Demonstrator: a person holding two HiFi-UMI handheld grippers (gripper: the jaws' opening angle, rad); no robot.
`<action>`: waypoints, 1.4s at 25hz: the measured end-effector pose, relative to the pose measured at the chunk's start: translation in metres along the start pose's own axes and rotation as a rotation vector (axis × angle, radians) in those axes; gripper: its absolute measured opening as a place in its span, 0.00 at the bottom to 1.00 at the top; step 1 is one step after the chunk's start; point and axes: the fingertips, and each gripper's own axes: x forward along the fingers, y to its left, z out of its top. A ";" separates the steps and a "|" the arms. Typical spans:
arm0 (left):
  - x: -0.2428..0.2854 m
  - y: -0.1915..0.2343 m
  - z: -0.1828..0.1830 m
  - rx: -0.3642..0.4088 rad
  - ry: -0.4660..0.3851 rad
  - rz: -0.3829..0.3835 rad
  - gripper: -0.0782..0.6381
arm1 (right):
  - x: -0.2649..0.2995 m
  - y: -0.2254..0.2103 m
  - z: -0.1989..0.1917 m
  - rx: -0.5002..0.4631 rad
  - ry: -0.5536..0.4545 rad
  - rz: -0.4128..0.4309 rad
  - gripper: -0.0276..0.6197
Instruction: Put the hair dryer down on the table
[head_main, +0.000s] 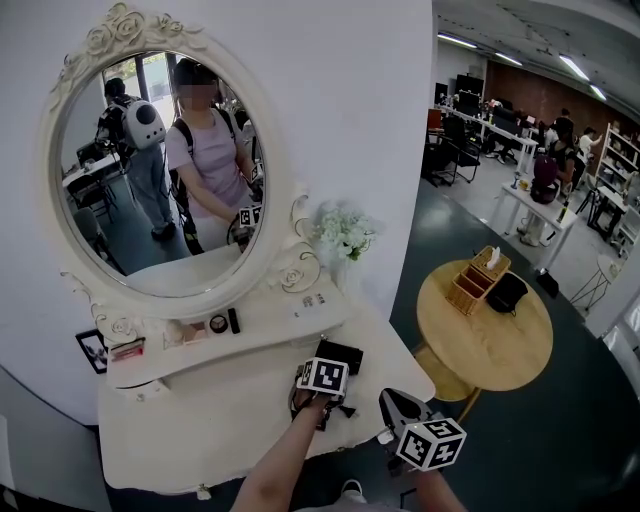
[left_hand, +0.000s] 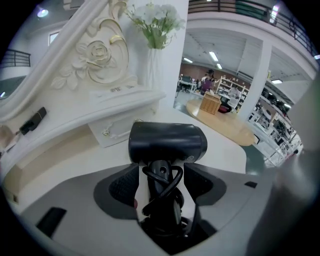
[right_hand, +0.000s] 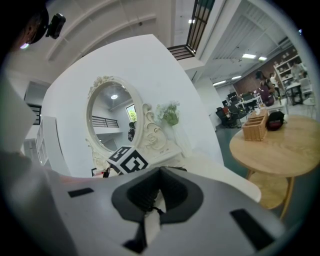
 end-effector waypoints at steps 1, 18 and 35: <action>-0.004 0.000 0.003 -0.005 -0.021 -0.007 0.50 | -0.001 0.000 0.000 0.001 0.000 -0.001 0.05; -0.139 0.008 0.067 -0.047 -0.482 -0.074 0.35 | -0.003 0.006 0.011 -0.007 -0.027 0.009 0.05; -0.213 0.021 0.038 -0.149 -0.720 -0.030 0.12 | -0.003 0.008 0.016 -0.027 -0.015 0.020 0.05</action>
